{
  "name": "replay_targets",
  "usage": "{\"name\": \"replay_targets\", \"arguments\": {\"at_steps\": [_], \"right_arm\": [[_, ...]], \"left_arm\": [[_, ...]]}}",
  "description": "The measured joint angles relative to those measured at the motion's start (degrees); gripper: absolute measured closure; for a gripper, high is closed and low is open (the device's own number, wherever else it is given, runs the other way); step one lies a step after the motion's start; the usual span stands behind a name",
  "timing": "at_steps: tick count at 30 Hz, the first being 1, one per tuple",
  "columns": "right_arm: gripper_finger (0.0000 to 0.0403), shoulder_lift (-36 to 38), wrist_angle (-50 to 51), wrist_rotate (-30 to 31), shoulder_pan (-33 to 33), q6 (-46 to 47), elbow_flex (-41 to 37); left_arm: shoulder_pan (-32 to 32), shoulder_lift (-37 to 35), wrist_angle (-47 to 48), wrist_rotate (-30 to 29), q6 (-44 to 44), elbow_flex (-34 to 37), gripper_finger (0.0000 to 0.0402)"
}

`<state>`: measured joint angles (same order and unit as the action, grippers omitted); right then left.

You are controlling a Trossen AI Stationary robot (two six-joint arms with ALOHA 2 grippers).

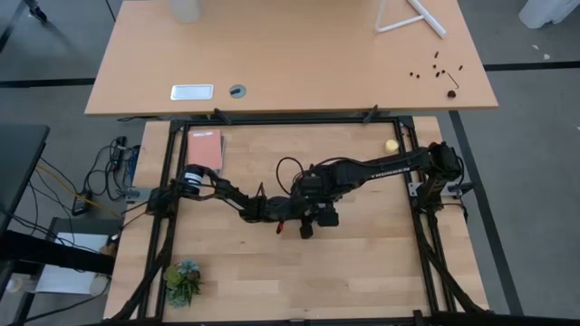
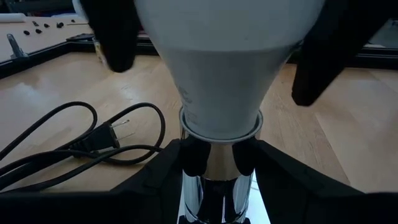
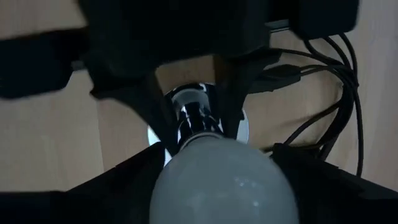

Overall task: Screw lightbulb
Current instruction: Insert the lightbulb into the lamp

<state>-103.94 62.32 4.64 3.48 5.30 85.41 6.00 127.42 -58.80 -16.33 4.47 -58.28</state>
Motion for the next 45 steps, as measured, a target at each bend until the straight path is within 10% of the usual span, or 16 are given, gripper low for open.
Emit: {"name": "replay_targets", "arguments": {"at_steps": [16, 26, 45], "right_arm": [[0.0051, 2.1, -3.2, 0.0, -0.6, 1.5, 0.0], [0.005, 9.9, -8.4, 0.5, 0.7, -0.9, -0.7], [0.005, 30.6, -33.2, 4.5, 3.9, 2.2, -29.3]], "left_arm": [[0.0, 0.0, 0.0, -0.4, 0.6, 0.0, 0.0223], [1.2, 0.3, 0.6, -0.8, 0.7, 0.1, 0.0132], [6.2, -6.3, 6.8, -12.3, -4.2, 3.2, 0.0156]]}}
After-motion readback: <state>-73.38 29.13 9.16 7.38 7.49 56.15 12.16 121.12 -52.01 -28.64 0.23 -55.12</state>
